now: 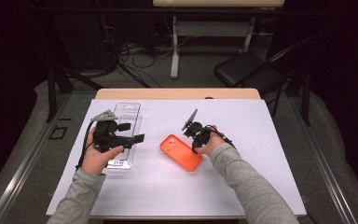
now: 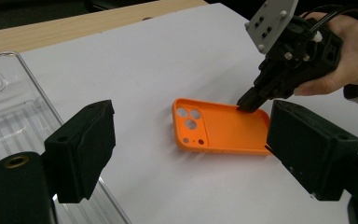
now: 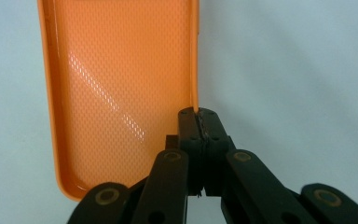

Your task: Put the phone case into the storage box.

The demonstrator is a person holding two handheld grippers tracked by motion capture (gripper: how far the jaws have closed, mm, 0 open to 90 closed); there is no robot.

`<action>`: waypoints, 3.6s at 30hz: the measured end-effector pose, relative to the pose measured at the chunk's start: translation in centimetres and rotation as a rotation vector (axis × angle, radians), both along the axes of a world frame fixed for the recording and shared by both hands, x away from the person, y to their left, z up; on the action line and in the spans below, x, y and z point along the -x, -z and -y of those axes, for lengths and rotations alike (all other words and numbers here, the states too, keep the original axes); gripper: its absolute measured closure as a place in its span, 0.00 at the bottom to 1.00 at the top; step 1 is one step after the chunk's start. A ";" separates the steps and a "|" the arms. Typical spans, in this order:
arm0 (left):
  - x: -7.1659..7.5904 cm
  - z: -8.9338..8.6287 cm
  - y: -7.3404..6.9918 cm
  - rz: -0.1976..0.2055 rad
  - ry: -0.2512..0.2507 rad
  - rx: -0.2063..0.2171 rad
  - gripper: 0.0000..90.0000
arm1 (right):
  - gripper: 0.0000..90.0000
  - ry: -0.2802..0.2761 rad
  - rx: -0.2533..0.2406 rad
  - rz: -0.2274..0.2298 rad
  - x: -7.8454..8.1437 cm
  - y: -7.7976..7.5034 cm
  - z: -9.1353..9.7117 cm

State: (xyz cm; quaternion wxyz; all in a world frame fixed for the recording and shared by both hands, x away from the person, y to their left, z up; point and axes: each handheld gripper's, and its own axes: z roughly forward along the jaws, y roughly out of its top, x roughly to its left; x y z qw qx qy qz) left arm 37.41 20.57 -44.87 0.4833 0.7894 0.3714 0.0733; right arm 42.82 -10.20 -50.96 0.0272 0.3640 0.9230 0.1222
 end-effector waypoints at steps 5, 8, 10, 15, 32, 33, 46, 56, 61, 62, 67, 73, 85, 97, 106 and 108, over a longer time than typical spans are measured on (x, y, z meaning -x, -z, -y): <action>0.0 0.1 0.2 -0.006 -0.005 0.001 0.17 | 1.00 0.035 -0.047 0.045 0.3 -0.5 0.4; 0.0 0.2 0.2 -0.013 -0.015 0.002 0.17 | 1.00 0.049 -0.070 0.073 0.5 -0.8 0.7; 0.0 0.3 0.3 -0.014 -0.021 -0.002 0.17 | 0.99 0.064 -0.081 0.083 0.7 -1.1 0.8; 0.1 0.5 0.3 -0.017 -0.031 -0.001 0.17 | 1.00 0.096 -0.143 0.134 1.1 -1.5 1.1; 0.8 1.7 0.3 -0.021 -0.026 0.016 0.18 | 1.00 0.182 -0.298 0.272 3.3 -2.5 1.5; 0.8 1.8 0.3 -0.022 -0.027 0.019 0.18 | 1.00 0.186 -0.308 0.282 3.5 -2.6 1.5; 1.1 2.4 0.4 -0.026 -0.010 0.045 0.18 | 1.00 0.210 -0.392 0.357 5.0 -3.1 1.2; 1.2 2.6 0.4 -0.032 -0.004 0.052 0.18 | 1.00 0.211 -0.412 0.388 5.5 -3.2 0.8; 1.3 2.8 0.6 -0.052 0.000 0.081 0.18 | 1.00 0.220 -0.427 0.406 5.9 -3.2 0.6; 1.2 2.8 0.7 -0.057 0.003 0.088 0.18 | 0.99 0.222 -0.431 0.410 5.9 -3.2 0.6; 1.2 3.1 1.1 -0.095 0.022 0.137 0.22 | 0.99 0.235 -0.457 0.438 6.4 -3.1 0.5; 1.3 4.1 1.8 -0.132 0.055 0.149 0.24 | 0.99 0.243 -0.478 0.466 6.8 -2.9 0.4; 1.3 5.2 2.0 -0.139 0.034 0.145 0.32 | 0.99 0.255 -0.509 0.511 7.4 -2.6 0.3; 1.4 5.7 1.8 -0.114 -0.031 0.166 0.38 | 0.99 0.285 -0.557 0.569 8.0 -2.2 1.2; 1.8 6.6 1.5 -0.110 -0.048 0.158 0.42 | 0.99 0.299 -0.584 0.608 8.3 -2.3 1.5; 1.8 6.7 1.5 -0.111 -0.050 0.160 0.42 | 0.99 0.301 -0.590 0.612 8.4 -2.3 1.5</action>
